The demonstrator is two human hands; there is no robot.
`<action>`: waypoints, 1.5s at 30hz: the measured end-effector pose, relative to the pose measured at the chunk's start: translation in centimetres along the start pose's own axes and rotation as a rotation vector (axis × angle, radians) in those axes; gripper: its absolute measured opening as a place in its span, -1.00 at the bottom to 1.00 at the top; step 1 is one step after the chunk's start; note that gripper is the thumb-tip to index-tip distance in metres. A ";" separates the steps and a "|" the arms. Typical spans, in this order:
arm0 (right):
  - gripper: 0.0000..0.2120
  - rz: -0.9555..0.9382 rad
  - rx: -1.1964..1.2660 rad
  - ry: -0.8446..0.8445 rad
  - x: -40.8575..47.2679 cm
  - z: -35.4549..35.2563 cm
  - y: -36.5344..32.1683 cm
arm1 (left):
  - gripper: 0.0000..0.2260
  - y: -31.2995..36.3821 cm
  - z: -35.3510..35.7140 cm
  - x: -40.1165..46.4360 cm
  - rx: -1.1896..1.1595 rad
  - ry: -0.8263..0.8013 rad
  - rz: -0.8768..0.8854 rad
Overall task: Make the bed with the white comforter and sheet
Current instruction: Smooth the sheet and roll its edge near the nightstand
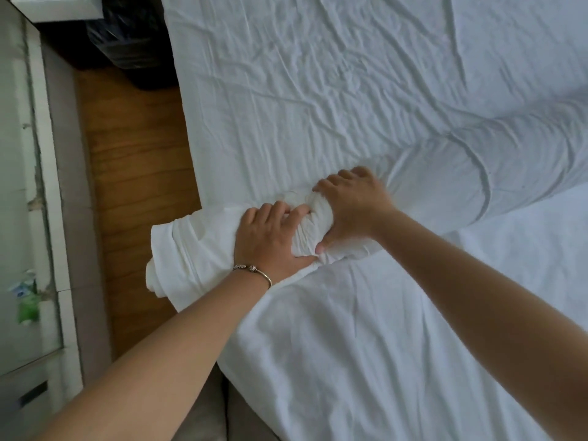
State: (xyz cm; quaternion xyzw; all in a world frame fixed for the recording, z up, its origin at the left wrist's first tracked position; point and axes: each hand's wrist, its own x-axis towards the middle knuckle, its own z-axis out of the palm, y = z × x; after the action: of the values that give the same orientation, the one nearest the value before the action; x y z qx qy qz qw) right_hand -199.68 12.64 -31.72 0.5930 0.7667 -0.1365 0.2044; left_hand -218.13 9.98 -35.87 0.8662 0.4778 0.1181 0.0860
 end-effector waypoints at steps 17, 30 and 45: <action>-0.75 0.210 -0.012 0.694 -5.2 7.0 -3.9 | -0.11 -2.1 -2.4 1.9 -0.155 -0.591 -0.116; 0.28 -0.037 0.069 -0.283 -3.6 -1.5 -1.2 | -0.30 1.8 -0.8 -4.4 0.010 -0.115 -0.027; -0.20 0.084 0.051 0.438 -11.7 7.9 -3.9 | -0.05 2.7 -5.4 -4.7 -0.213 -0.511 -0.117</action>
State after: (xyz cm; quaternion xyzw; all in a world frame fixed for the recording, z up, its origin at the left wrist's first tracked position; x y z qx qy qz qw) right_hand -199.75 -1.94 -33.27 0.6449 0.7637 -0.0153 0.0236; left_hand -219.96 4.73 -30.56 0.8251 0.4746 -0.0597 0.3007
